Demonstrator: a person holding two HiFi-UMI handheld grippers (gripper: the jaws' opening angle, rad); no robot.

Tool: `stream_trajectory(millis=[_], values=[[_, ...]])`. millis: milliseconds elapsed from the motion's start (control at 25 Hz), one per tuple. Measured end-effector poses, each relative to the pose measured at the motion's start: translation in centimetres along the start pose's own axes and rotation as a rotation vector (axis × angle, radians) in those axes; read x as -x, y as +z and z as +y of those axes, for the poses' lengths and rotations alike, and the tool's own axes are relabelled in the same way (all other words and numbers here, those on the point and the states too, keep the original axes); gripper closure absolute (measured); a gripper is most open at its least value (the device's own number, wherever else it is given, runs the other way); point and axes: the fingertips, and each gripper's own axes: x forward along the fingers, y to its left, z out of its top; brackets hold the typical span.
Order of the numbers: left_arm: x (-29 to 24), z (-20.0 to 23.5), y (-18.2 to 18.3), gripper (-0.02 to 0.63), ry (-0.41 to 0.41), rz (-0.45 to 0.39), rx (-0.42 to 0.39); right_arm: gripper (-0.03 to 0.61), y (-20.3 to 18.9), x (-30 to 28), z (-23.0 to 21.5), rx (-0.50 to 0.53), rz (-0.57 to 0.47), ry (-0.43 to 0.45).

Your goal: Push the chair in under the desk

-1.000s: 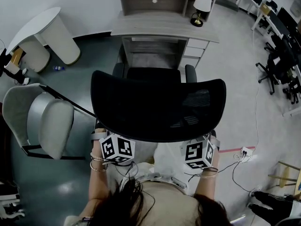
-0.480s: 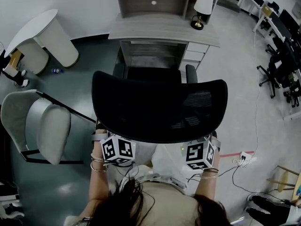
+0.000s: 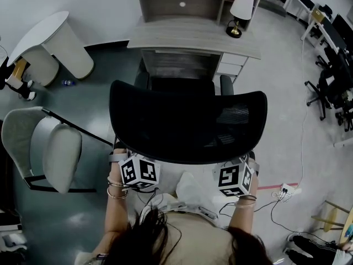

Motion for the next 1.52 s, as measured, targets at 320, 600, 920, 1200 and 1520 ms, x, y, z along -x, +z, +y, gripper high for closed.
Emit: stream_trajectory(millis=[320, 600, 920, 1200, 1520], values=[[-1.8, 0.6, 0.9, 0.331, 0.011, 0.005, 0.012, 0.407, -0.1, -1.3, -1.8, 0.014, -0.022, 0.012], [-2.6, 1.0, 1.4, 0.331, 0.017, 0.01, 0.023, 0.407, -0.1, -2.1, -2.6, 0.023, -0.043, 0.025], [-3.8, 1.5, 1.8, 0.331, 0.015, 0.015, 0.03, 0.407, -0.1, -3.1, -3.6, 0.026, -0.04, 0.031], [-5.1, 2.2, 2.0, 0.331, 0.005, 0.014, 0.025, 0.407, 0.0, -4.1, -4.4, 0.025, -0.038, 0.031], [-7.3, 3.1, 2.4, 0.331, -0.018, 0.039, 0.024, 0.407, 0.0, -5.8, -5.8, 0.018, -0.033, 0.025]])
